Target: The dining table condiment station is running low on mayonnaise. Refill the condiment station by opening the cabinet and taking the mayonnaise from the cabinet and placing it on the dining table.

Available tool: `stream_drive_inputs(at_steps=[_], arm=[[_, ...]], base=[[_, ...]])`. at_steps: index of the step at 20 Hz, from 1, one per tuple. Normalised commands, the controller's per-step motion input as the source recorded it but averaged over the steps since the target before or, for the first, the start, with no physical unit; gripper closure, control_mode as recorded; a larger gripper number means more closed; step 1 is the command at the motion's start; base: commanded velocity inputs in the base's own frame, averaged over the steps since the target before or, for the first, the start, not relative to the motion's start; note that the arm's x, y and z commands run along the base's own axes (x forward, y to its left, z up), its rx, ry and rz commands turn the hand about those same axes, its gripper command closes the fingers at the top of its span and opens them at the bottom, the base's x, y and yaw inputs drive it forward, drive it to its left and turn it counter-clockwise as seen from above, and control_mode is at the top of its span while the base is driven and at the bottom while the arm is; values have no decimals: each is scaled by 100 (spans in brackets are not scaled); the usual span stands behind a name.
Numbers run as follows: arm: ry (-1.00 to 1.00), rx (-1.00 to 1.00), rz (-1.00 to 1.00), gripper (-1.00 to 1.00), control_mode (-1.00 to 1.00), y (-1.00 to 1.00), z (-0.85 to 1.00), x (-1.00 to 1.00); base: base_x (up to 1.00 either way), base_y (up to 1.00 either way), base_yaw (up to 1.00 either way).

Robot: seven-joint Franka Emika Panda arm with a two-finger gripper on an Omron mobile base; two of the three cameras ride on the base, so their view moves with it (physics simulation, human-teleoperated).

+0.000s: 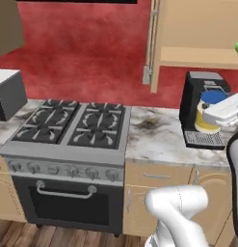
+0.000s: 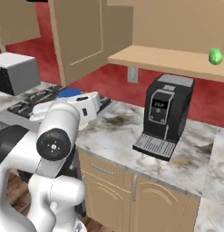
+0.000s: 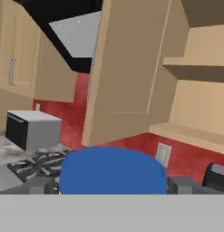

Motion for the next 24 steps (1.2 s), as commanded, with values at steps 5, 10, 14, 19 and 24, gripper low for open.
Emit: stream_drive_inputs(at_steps=[5,10,14,19,24], arm=[[0,0,0,100,100,0,0,0],[0,0,0,100,100,0,0,0],[0,0,0,100,100,0,0,0],[0,0,0,100,100,0,0,0],[0,0,0,100,100,0,0,0]], base=[[-79,47,56],[-62,70,60],[-9,75,67],[-2,58,72],[0,55,72]])
